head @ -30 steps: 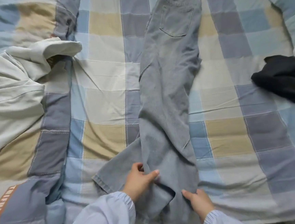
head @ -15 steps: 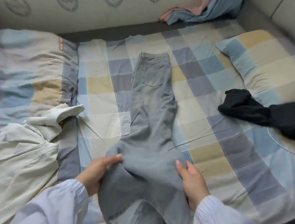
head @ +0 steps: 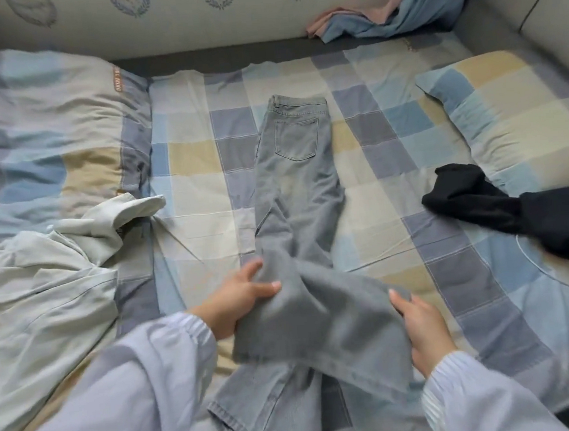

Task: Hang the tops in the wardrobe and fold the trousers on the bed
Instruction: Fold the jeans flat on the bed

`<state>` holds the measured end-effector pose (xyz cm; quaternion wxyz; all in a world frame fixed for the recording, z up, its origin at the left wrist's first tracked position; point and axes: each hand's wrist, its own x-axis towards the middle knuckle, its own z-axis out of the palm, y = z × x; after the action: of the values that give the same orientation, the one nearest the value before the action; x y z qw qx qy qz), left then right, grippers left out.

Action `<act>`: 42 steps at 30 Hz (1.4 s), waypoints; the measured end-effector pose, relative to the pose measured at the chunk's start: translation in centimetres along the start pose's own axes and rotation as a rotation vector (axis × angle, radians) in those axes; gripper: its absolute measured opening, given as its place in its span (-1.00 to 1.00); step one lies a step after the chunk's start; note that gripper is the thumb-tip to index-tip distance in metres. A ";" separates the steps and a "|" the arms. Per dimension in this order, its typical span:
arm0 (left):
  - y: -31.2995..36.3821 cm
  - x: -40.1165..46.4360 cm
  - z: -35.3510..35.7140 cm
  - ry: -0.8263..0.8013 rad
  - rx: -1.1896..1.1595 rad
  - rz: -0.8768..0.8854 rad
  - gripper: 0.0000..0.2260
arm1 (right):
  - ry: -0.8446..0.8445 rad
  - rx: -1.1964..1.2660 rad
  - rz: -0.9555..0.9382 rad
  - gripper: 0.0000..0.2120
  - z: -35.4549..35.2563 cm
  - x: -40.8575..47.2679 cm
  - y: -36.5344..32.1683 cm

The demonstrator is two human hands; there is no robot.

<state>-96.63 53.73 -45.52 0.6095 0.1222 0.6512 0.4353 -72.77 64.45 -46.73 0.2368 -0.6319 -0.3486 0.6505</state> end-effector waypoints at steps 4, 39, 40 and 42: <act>-8.3 -0.1 3.8 -0.261 0.123 -0.279 -0.60 | 0.224 -0.117 0.020 -0.58 -7.0 2.6 4.2; -17.9 7.5 6.7 0.438 0.464 -0.175 -0.19 | -0.172 -0.400 0.404 -0.80 -3.3 7.1 14.4; -18.5 8.0 6.9 0.378 0.382 -0.215 -0.22 | -0.182 -0.346 0.471 -0.81 -3.9 7.2 14.6; -19.3 7.7 8.0 0.207 0.161 -0.262 -0.53 | -0.199 -0.309 0.546 -0.79 -4.5 7.5 15.2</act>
<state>-84.02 50.98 -63.70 0.5789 0.0392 0.7535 0.3091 -66.93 60.93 -62.94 -0.0802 -0.6640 -0.2823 0.6877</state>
